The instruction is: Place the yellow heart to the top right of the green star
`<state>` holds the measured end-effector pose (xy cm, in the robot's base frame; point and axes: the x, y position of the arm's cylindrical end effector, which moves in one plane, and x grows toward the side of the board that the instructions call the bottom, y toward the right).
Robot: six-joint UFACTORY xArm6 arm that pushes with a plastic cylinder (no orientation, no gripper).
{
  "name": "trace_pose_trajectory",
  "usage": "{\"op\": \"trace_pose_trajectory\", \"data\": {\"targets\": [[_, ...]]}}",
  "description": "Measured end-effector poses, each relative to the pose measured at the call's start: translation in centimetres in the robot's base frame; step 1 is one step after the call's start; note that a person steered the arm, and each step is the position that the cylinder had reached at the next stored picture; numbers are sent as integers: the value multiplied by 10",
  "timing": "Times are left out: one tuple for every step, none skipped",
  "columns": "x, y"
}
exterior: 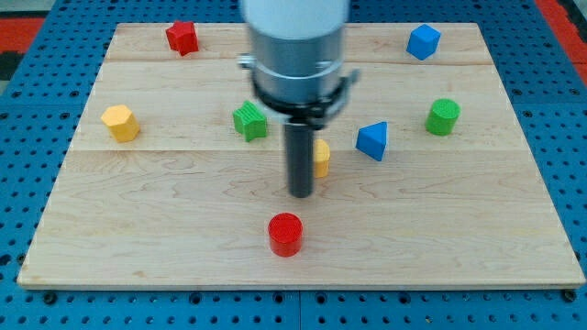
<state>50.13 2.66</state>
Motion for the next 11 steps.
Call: {"op": "trace_pose_trajectory", "data": {"targets": [[-29, -8], [-38, -80], [-41, -65], [-37, -45], [-59, 0], [-101, 6], [-145, -27], [-156, -62], [-133, -115], [-162, -121], [-188, -101]]}}
